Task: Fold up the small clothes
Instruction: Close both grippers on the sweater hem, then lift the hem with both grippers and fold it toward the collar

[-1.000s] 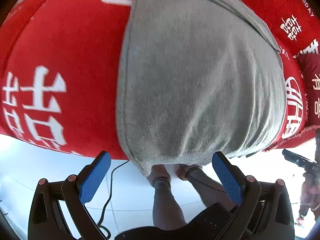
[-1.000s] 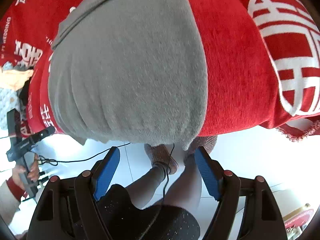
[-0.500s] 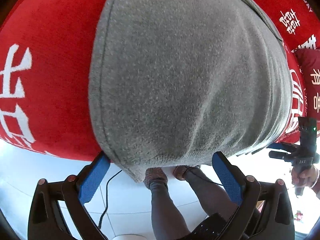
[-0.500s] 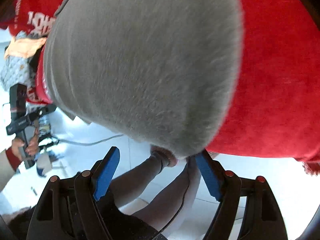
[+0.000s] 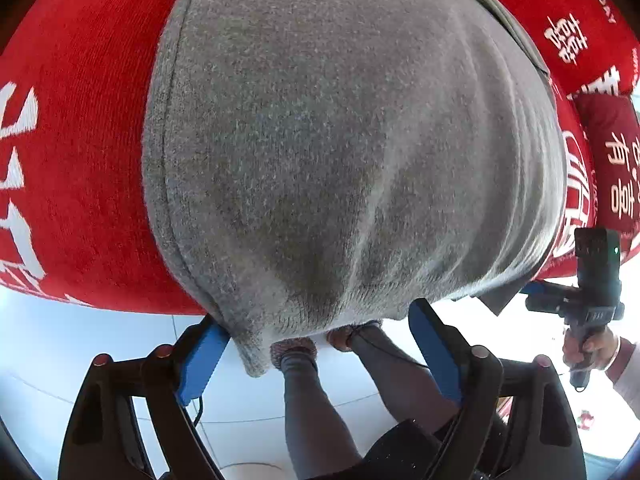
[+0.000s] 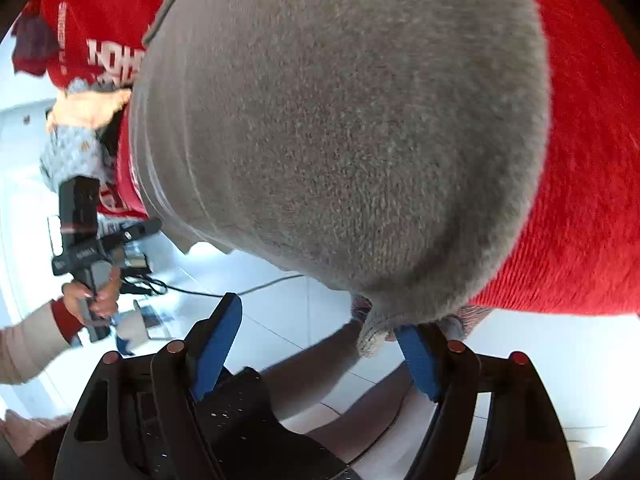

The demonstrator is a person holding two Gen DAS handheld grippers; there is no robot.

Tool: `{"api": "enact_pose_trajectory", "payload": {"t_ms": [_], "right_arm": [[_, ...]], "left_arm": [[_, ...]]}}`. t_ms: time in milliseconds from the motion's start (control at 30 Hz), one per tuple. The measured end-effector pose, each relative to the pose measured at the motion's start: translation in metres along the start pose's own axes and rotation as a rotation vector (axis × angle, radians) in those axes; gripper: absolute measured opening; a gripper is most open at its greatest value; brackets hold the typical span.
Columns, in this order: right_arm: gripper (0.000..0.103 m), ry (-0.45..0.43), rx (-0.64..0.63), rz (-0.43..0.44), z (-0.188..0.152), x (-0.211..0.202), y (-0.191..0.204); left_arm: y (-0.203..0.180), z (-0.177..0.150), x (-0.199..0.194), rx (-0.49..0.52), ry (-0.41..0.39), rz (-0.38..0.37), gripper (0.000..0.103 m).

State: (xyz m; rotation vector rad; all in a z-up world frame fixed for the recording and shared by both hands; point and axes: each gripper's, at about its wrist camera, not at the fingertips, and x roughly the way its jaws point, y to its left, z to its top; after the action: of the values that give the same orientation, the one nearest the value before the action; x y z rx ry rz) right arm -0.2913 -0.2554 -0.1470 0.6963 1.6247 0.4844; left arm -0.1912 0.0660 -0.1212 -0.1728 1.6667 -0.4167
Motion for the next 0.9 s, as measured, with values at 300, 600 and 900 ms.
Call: {"api": "enact_pose_trajectory", "payload": {"t_ms": [300,600,900], "right_arm": [[0.015,0.029,0.208,-0.019,0.004,0.017,-0.025],[0.007,-0.052,0.249,0.127,-0.014,-0.024,-0.002],[0.007,-0.218,0.257,0.243,-0.003,-0.072,0.05]], "left_arm": [[0.008,-0.005,0.011,0.004,0.066,0.037,0.032],[0.003,-0.01,-0.024,-0.004,0.027,-0.104,0.01],[0.01,0.024,-0.088,-0.062,-0.115,-0.265,0.01]]}}
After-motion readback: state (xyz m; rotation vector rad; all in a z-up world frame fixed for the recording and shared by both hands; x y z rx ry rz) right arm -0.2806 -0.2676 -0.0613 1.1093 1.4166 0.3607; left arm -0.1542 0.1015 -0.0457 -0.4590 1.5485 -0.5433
